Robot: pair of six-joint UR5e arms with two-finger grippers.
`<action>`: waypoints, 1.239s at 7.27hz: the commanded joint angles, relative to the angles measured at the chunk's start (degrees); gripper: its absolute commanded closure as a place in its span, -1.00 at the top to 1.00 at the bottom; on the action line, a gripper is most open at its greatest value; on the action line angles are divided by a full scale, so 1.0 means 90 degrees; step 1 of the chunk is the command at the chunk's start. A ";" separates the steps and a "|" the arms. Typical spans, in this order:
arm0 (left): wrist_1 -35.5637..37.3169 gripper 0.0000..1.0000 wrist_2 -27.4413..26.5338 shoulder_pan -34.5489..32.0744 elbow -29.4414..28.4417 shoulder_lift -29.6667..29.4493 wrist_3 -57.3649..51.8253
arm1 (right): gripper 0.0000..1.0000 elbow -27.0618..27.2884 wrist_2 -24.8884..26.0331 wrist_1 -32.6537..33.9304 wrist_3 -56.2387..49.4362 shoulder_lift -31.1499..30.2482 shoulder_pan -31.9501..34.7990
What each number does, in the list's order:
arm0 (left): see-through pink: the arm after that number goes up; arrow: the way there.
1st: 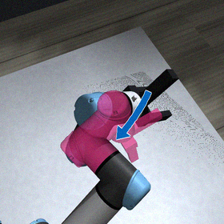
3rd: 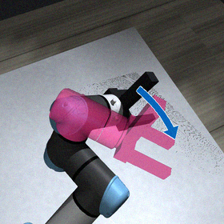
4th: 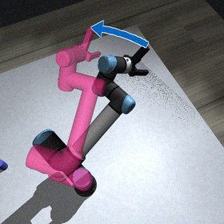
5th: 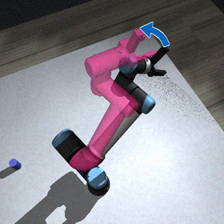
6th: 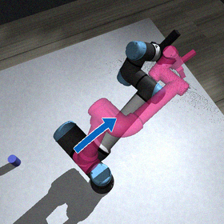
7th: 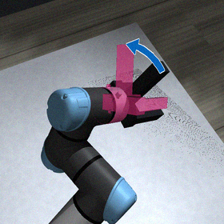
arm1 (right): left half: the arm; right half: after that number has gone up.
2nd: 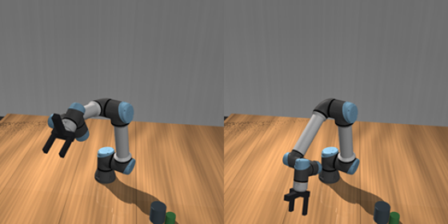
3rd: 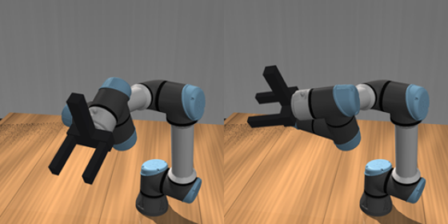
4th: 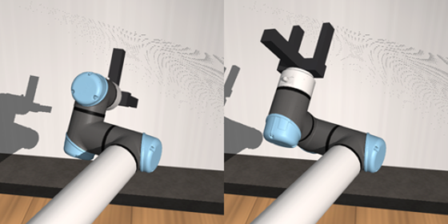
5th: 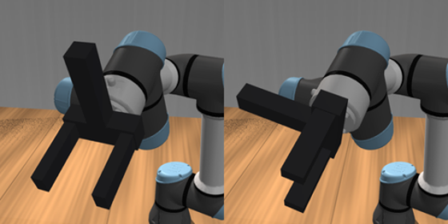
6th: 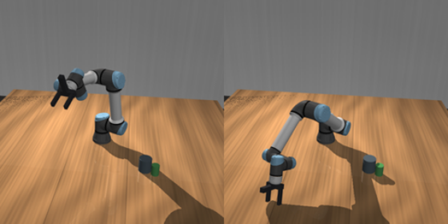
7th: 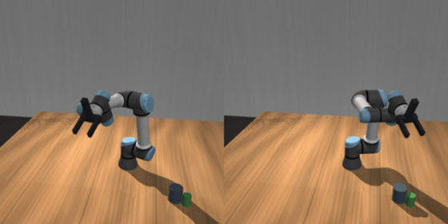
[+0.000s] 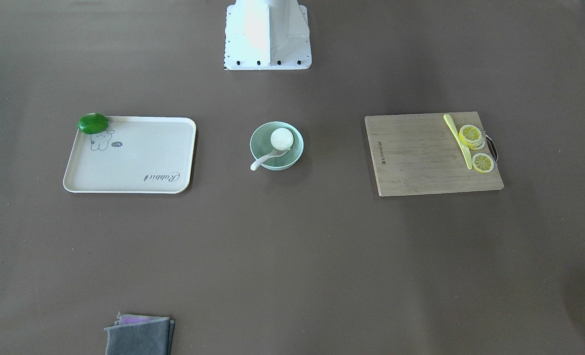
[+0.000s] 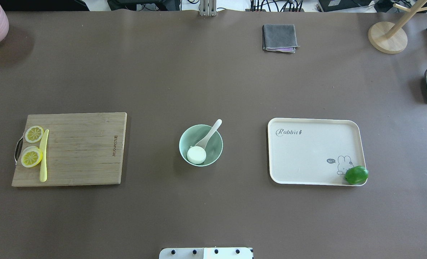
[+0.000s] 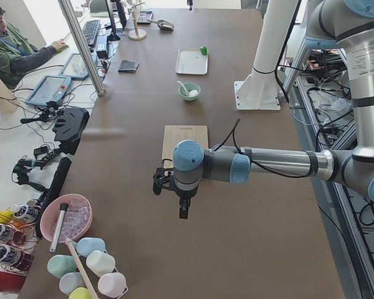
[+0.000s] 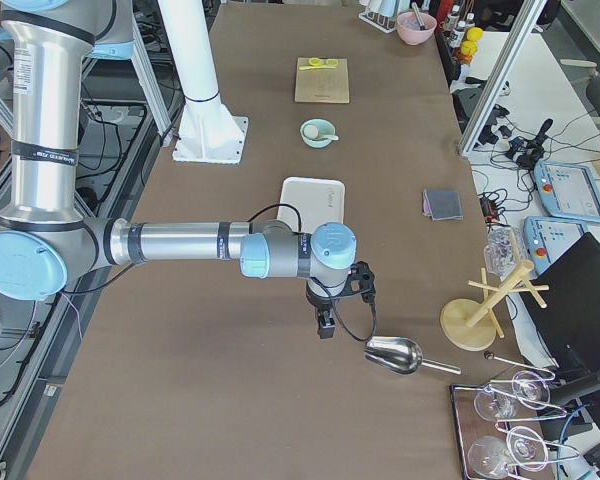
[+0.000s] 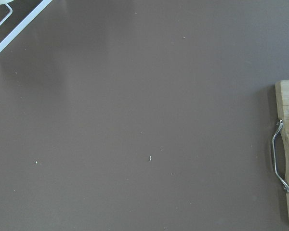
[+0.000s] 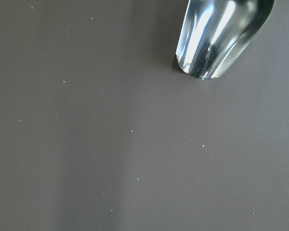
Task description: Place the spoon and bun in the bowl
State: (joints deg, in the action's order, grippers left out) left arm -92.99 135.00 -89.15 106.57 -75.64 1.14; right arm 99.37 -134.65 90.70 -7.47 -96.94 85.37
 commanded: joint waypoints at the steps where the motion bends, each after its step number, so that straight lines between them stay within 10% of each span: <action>1: 0.0000 0.95 0.0000 0.0004 0.0004 0.0026 0.0000 | 1.00 0.0013 0.0000 0.0000 0.0000 0.0000 -0.0032; 9: -0.0010 0.95 0.0000 0.0004 0.0024 0.0055 0.0000 | 1.00 0.0023 -0.0010 0.0000 0.0000 0.0000 -0.0179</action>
